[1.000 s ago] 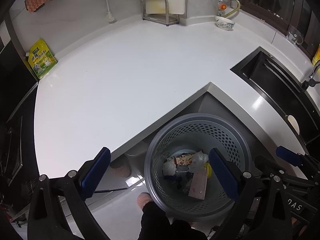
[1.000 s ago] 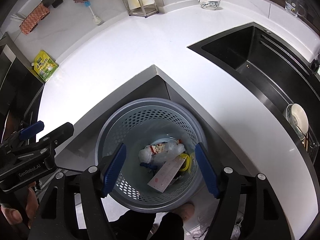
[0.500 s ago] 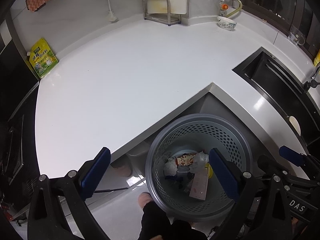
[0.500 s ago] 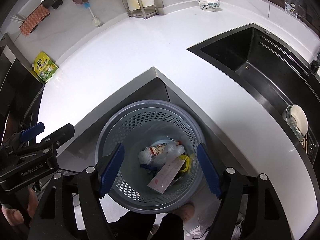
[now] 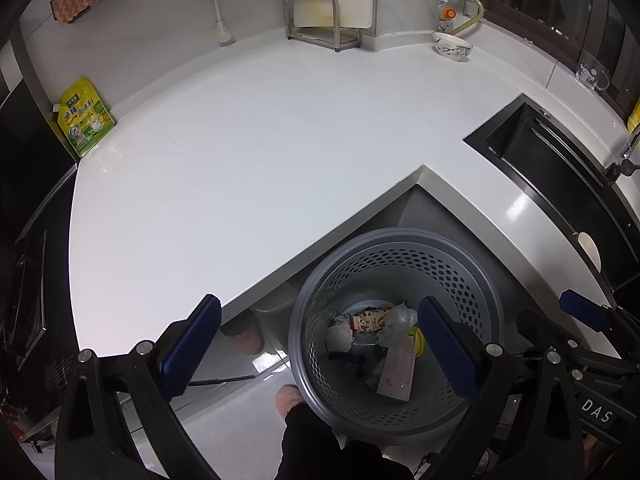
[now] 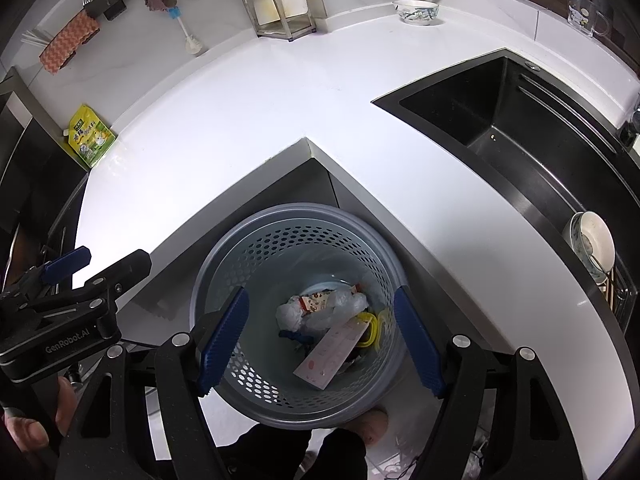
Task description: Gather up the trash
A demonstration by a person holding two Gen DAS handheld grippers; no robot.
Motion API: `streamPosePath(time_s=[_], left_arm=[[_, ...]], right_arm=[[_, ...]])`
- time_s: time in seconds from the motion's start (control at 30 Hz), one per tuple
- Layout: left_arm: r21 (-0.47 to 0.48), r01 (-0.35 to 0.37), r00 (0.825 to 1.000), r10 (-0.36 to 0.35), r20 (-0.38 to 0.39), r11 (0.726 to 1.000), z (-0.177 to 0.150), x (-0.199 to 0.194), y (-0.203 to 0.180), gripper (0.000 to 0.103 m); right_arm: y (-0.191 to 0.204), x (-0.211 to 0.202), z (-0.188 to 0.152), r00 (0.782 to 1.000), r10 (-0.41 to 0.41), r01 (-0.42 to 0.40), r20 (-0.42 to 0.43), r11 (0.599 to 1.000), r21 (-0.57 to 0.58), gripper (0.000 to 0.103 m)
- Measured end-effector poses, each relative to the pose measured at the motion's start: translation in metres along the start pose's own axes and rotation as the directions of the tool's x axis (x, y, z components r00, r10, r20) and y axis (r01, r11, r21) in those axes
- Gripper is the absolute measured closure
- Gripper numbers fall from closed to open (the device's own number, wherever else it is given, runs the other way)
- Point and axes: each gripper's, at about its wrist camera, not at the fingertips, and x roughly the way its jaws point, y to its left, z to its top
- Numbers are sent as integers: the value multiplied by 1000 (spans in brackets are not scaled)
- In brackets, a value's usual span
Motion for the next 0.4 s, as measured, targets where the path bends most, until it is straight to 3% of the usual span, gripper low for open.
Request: streamPosePath(time_s=[0.4], left_arm=[[-4,-2,1000,2,-11,1000,-1,2,1,6]], right_arm=[[1,0,2,1000,2,-2,1,1000,-5,31]])
